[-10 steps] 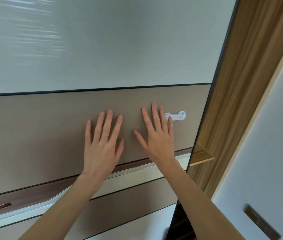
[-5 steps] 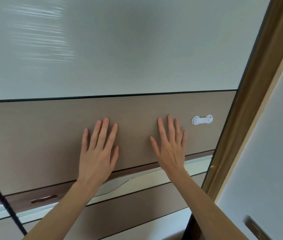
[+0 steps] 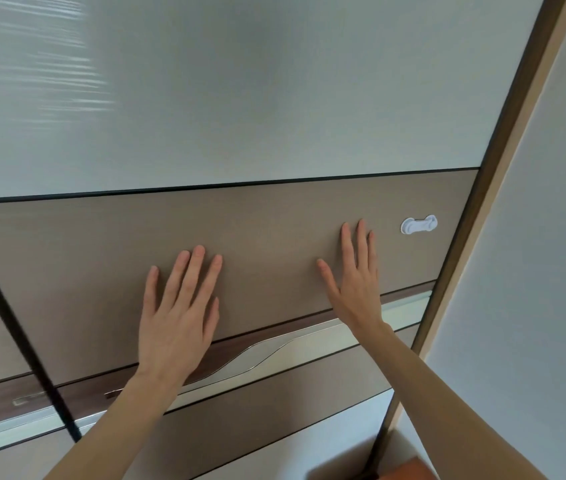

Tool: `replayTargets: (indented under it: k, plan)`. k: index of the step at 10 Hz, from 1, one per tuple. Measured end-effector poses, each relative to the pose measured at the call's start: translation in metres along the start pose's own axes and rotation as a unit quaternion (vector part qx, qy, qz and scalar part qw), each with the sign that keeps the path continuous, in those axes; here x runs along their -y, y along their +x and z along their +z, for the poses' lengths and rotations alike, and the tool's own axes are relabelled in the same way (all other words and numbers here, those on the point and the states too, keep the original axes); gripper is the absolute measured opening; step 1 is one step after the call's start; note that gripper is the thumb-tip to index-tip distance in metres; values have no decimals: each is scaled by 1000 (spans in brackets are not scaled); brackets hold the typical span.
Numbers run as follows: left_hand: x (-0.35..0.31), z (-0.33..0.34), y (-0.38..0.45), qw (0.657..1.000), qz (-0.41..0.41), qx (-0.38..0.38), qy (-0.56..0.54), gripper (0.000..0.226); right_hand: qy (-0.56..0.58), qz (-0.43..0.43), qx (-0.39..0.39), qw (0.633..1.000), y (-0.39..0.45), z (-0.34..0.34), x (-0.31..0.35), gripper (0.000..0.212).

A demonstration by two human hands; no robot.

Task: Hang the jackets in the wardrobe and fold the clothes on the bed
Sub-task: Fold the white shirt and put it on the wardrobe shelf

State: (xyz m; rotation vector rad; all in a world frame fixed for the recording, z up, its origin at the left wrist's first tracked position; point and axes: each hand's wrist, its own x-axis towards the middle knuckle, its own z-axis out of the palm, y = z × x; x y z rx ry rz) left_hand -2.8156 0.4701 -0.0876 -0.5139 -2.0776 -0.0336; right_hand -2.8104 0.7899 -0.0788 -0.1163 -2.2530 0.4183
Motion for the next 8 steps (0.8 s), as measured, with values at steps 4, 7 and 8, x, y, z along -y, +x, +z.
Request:
replayTargets:
  k: [4, 7, 8]
  plan:
    - [-22, 5, 10, 1000, 11, 18, -15, 67, -4, 23, 20, 1000, 6, -13, -20, 75]
    - [-19, -18, 11, 996, 24, 45, -69, 70, -90, 10, 15, 996, -4, -44, 8, 72]
    - [-13, -37, 12, 992, 18, 31, -125, 67, -114, -8, -15, 993, -24, -65, 39, 71]
